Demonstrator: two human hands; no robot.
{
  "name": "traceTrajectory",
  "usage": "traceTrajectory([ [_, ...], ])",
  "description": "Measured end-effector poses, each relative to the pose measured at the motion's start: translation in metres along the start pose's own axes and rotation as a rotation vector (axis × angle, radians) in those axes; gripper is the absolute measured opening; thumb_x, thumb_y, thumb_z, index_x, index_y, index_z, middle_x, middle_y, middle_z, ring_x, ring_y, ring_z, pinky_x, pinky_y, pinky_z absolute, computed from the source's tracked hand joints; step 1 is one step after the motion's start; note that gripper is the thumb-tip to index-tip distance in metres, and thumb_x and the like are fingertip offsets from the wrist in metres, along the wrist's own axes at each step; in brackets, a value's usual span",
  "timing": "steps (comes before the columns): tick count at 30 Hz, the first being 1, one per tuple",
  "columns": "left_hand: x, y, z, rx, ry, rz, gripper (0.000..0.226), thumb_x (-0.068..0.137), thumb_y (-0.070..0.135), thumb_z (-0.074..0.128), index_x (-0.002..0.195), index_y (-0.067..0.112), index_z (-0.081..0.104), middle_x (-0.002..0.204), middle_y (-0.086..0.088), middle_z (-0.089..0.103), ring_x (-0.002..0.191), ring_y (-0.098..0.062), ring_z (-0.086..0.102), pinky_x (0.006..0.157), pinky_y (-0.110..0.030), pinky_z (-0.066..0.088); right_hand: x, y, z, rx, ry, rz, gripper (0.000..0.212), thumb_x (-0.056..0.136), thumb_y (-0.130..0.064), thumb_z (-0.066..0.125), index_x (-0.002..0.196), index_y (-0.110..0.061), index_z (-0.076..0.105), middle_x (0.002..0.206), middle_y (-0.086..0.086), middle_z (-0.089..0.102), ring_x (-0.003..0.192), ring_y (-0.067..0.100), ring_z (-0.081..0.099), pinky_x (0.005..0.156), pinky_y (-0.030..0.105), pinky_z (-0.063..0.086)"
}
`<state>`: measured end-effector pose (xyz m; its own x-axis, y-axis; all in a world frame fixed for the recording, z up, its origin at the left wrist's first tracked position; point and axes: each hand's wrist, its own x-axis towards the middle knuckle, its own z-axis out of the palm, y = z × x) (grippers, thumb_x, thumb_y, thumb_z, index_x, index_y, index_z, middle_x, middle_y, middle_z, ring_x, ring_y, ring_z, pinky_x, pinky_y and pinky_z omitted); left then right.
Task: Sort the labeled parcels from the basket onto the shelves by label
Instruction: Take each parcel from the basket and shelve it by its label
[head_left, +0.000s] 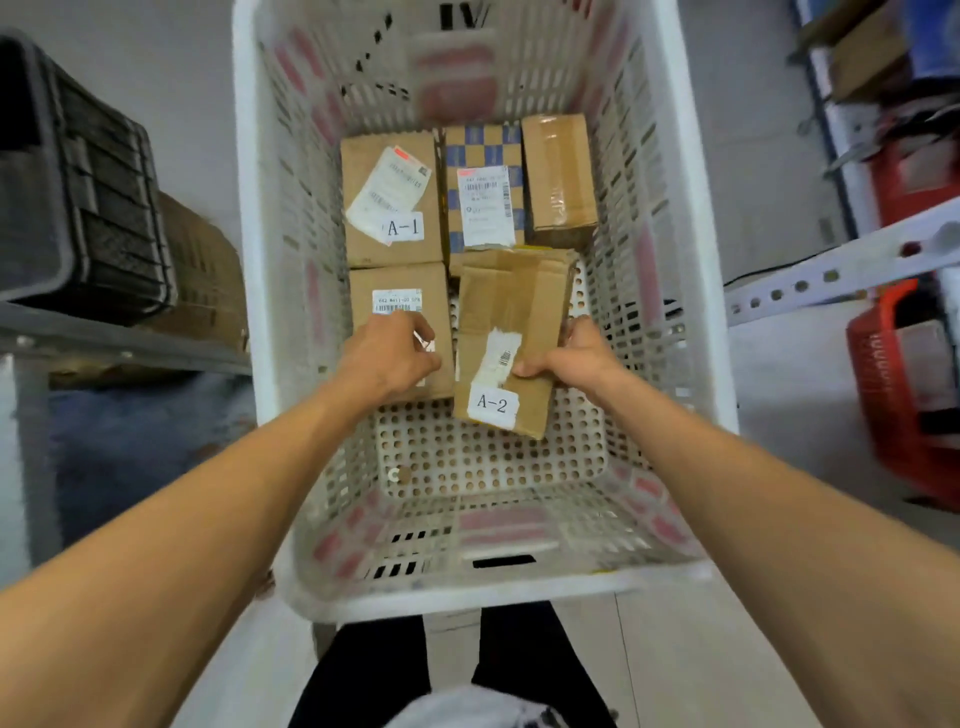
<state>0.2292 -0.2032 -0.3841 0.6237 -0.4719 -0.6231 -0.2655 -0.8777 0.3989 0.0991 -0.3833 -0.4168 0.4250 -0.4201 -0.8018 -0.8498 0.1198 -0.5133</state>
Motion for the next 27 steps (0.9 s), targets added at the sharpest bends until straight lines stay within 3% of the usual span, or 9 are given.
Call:
traceTrajectory([
  [2, -0.013, 0.013, -0.029, 0.034, 0.051, 0.025, 0.03, 0.083, 0.026, 0.067, 0.112, 0.019, 0.064, 0.1, 0.0, 0.07, 0.097, -0.022, 0.063, 0.094, -0.041, 0.047, -0.024, -0.027, -0.013, -0.072, 0.029, -0.146, 0.091, 0.064, -0.016, 0.088, 0.133, -0.013, 0.029, 0.124, 0.002, 0.054, 0.116, 0.021, 0.053, 0.098, 0.035, 0.045],
  [4, -0.029, 0.025, -0.061, 0.062, 0.12, 0.046, 0.031, 0.082, 0.029, 0.068, 0.112, 0.02, 0.063, 0.104, -0.001, 0.07, 0.099, -0.023, 0.062, 0.094, -0.041, 0.047, -0.05, -0.05, -0.025, -0.106, 0.036, -0.307, 0.112, 0.069, -0.026, 0.085, 0.149, -0.026, 0.006, 0.14, 0.005, 0.047, 0.127, 0.024, 0.046, 0.108, 0.043, 0.037],
  [7, -0.057, 0.039, -0.103, 0.082, 0.214, 0.066, 0.034, 0.081, 0.03, 0.067, 0.114, 0.021, 0.063, 0.107, -0.002, 0.069, 0.102, -0.025, 0.062, 0.088, -0.038, 0.049, -0.091, -0.077, -0.037, -0.15, 0.068, -0.471, 0.116, 0.077, -0.036, 0.079, 0.151, -0.039, -0.011, 0.151, 0.004, 0.036, 0.136, 0.025, 0.039, 0.114, 0.049, 0.027],
  [11, -0.101, 0.052, -0.141, 0.131, 0.307, 0.14, 0.036, 0.084, 0.029, 0.065, 0.117, 0.018, 0.063, 0.107, 0.0, 0.07, 0.104, -0.023, 0.062, 0.087, -0.036, 0.05, -0.148, -0.098, -0.053, -0.087, 0.075, -0.604, 0.117, 0.071, -0.041, 0.08, 0.15, -0.045, -0.006, 0.156, -0.003, 0.03, 0.137, 0.021, 0.039, 0.111, 0.051, 0.036],
  [15, -0.142, 0.059, -0.175, 0.19, 0.345, 0.218, 0.032, 0.082, 0.027, 0.067, 0.112, 0.017, 0.064, 0.106, -0.003, 0.071, 0.1, -0.025, 0.063, 0.081, -0.035, 0.051, -0.203, -0.102, -0.062, -0.026, 0.138, -0.674, 0.114, 0.073, -0.039, 0.08, 0.153, -0.038, -0.001, 0.156, -0.005, 0.03, 0.133, 0.02, 0.043, 0.106, 0.048, 0.042],
  [20, -0.198, 0.065, -0.195, 0.209, 0.356, 0.37, 0.033, 0.082, 0.026, 0.068, 0.113, 0.015, 0.063, 0.107, -0.006, 0.07, 0.098, -0.025, 0.063, 0.084, -0.039, 0.053, -0.277, -0.081, -0.054, 0.076, 0.235, -0.73, 0.102, 0.083, -0.019, 0.076, 0.153, -0.035, 0.005, 0.137, -0.019, 0.037, 0.123, 0.014, 0.05, 0.095, 0.033, 0.048],
  [25, -0.259, 0.06, -0.179, 0.256, 0.291, 0.49, 0.036, 0.082, 0.026, 0.068, 0.117, 0.016, 0.063, 0.104, -0.002, 0.07, 0.096, -0.022, 0.064, 0.083, -0.037, 0.054, -0.341, -0.054, -0.029, 0.064, 0.279, -0.737, 0.1, 0.084, -0.017, 0.074, 0.154, -0.032, 0.004, 0.131, -0.022, 0.03, 0.121, 0.005, 0.043, 0.093, 0.025, 0.041],
  [27, -0.279, 0.06, -0.172, 0.291, 0.293, 0.527, 0.034, 0.082, 0.027, 0.066, 0.114, 0.016, 0.064, 0.102, -0.001, 0.07, 0.093, -0.021, 0.064, 0.08, -0.038, 0.055, -0.365, -0.043, -0.022, 0.053, 0.282, -0.761, 0.097, 0.086, -0.021, 0.072, 0.154, -0.033, 0.004, 0.133, -0.022, 0.032, 0.119, 0.005, 0.044, 0.095, 0.028, 0.043],
])
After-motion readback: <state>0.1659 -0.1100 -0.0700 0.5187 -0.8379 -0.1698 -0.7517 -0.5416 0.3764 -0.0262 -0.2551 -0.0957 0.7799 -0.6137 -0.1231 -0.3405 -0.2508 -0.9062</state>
